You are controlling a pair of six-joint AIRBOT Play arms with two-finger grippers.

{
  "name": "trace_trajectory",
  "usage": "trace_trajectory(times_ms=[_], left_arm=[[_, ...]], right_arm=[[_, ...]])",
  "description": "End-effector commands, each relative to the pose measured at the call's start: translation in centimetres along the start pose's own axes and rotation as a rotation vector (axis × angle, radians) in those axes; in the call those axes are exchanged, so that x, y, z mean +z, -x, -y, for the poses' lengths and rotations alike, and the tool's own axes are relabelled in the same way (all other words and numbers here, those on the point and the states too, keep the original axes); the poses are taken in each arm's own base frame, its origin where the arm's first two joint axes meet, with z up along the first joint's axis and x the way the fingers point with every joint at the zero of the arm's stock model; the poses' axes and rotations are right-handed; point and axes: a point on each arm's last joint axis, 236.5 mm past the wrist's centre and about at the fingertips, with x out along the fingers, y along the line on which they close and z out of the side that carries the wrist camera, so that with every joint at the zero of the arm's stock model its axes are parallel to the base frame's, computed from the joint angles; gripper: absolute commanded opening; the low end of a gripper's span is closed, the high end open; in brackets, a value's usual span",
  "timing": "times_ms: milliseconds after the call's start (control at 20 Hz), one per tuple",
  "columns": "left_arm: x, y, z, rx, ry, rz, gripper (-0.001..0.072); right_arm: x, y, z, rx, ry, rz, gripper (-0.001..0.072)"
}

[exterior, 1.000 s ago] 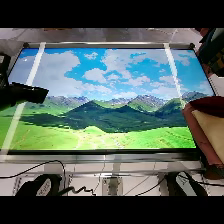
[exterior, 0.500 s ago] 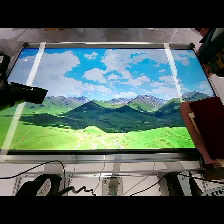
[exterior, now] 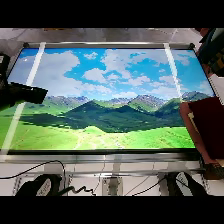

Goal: Fold the clothes and pants, and hang the long-sleeved shirts on hangers.

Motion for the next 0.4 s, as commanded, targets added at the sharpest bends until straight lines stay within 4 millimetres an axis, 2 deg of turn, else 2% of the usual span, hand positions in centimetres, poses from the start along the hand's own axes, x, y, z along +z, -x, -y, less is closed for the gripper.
trace_trajectory(times_ms=[0,150,350], left_arm=[[0.0,0.0,0.0,0.001,0.000,0.000,0.0696],[0.0,0.0,0.0,0.001,0.000,0.000,0.0697],[0.0,0.0,0.0,0.001,0.000,0.000,0.0697]], right_arm=[[0.0,-0.3,-6.8,0.094,0.275,0.064,0.0007],[-1.5,0.1,-11.2,0.148,0.463,0.091,0.0007],[-3.4,0.6,-13.9,0.194,0.577,0.086,0.0009]])
